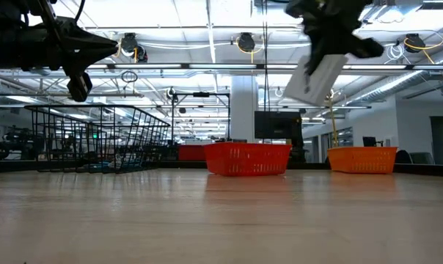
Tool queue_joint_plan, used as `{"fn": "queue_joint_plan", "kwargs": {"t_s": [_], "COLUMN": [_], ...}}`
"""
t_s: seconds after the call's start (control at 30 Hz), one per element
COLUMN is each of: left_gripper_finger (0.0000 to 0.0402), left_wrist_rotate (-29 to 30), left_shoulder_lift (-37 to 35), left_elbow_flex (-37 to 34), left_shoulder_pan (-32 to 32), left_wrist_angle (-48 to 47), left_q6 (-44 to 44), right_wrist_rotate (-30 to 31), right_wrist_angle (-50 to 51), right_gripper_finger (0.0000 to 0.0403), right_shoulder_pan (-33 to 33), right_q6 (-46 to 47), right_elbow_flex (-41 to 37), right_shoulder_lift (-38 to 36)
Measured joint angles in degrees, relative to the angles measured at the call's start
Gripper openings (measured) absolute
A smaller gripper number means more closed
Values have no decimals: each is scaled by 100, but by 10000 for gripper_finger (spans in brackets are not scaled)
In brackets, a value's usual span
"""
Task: Pick and place items into bin
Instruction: Put the white card reader box into the orange bin
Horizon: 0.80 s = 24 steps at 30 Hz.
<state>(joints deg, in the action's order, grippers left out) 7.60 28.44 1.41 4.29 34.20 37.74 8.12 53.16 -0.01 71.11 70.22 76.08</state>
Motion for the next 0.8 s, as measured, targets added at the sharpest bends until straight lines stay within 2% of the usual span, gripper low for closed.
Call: {"fn": "queue_joint_plan", "kwargs": {"t_s": [0.17, 0.27, 0.47, 0.67, 0.8], "left_gripper_finger": [37, 37, 37, 37, 37], "left_wrist_rotate": [-1, -1, -1, -2, -2], "left_shoulder_lift": [-2, 1, 0, -1, 1], "left_elbow_flex": [0, 0, 0, 0, 0], "left_shoulder_pan": [1, 0, 0, 0, 0], "left_wrist_angle": [-16, -16, -16, -16, -16], "left_q6": [0, 0, 0, 0, 0], "right_wrist_rotate": [1341, 1853, 1259, 620, -34], "right_wrist_angle": [1103, 1152, 830, -693, -1208], "right_gripper_finger": [33, 33, 33, 33, 33], "right_shoulder_pan": [-574, -1080, -2490, -3585, -4415], "right_q6": [-367, -779, -1570, -2556, -2705], "right_elbow_flex": [-9, -202, -1125, -2085, -2438], "right_shoulder_lift": [-1031, -1578, -2083, -2253, -2233]}}
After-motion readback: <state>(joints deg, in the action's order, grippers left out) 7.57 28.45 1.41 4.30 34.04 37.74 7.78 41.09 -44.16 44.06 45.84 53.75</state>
